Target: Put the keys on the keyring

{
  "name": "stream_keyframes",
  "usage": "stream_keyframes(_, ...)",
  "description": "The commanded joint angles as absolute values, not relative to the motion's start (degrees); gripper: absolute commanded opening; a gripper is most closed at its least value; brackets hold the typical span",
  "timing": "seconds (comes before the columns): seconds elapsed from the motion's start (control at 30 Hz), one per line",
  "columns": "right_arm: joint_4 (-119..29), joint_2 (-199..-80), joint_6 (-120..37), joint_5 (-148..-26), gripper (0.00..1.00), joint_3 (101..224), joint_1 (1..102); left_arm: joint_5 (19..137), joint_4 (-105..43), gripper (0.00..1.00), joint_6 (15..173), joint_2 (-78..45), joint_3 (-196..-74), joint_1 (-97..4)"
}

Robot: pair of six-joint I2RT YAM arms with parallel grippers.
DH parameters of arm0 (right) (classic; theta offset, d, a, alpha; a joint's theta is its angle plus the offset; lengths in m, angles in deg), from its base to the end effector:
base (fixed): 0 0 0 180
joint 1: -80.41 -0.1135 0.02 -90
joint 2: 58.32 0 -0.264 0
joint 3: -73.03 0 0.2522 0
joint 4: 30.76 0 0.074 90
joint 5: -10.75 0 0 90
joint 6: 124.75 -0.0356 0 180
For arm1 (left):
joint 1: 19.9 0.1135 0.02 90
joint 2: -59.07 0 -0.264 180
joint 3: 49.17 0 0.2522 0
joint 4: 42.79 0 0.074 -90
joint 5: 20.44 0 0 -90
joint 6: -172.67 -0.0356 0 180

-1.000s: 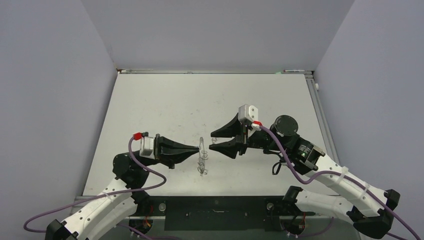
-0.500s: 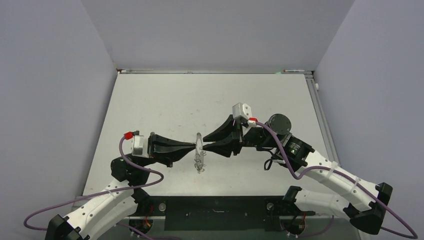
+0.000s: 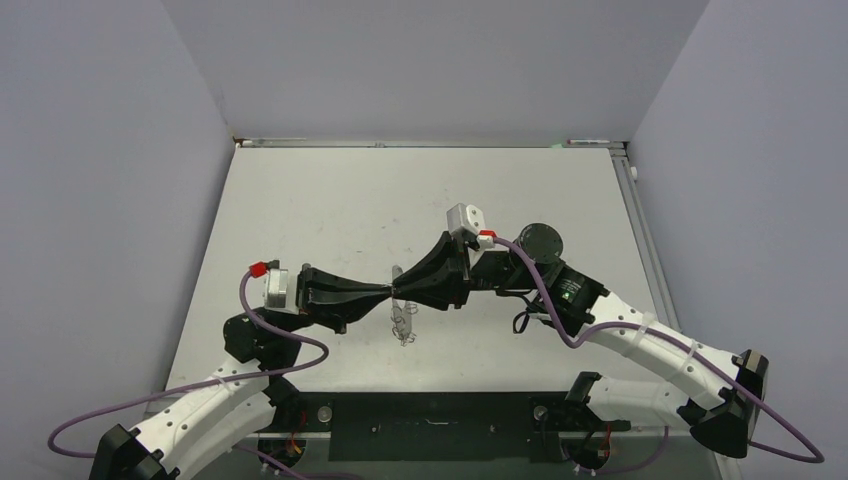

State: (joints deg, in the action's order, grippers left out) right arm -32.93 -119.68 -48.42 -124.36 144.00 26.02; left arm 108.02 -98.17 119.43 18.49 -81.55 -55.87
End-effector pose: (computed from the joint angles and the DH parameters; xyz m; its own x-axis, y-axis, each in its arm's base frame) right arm 0.1195 0.2101 0.4001 -0.1590 0.0644 -0.9852 -0.9728 -0.1805 0.1452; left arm 0.0990 -0.0992 0.3240 -0.0044 -0.5758 -0.8176 0.9978 0.0510 -0.0413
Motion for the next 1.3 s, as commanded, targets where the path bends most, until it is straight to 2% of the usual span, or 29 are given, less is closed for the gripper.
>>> stream_keyframes(0.0,-28.2,-120.2,-48.5,-126.1,0.2,144.9,25.5,106.8,-101.6,0.0,119.7,18.5,-81.7,-56.3)
stream_keyframes(0.23,-28.1,-120.9,-48.4,-126.1,0.15,145.3,25.4,107.0,-100.5,0.0,118.8,18.0,-81.9,-56.4)
stream_keyframes(0.47,-27.5,-120.9,-48.4,-125.2,0.06,145.1,25.3,107.4,-97.7,0.0,117.4,18.2,-82.3,-56.9)
stream_keyframes(0.67,-28.4,-121.4,-48.2,-124.8,0.05,145.2,25.3,107.9,-93.3,0.0,114.6,19.2,-82.9,-57.4)
stream_keyframes(0.87,-30.6,-120.9,-47.4,-124.2,0.24,145.8,25.3,106.9,-91.9,0.0,113.7,20.4,-82.5,-57.6)
stream_keyframes(0.97,-31.8,-120.3,-46.5,-123.6,0.25,146.2,25.2,106.7,-91.9,0.0,113.7,20.5,-82.4,-57.6)
stream_keyframes(1.27,-32.3,-121.0,-46.6,-123.6,0.1,146.2,25.1,107.0,-92.0,0.0,113.9,19.5,-82.8,-57.6)
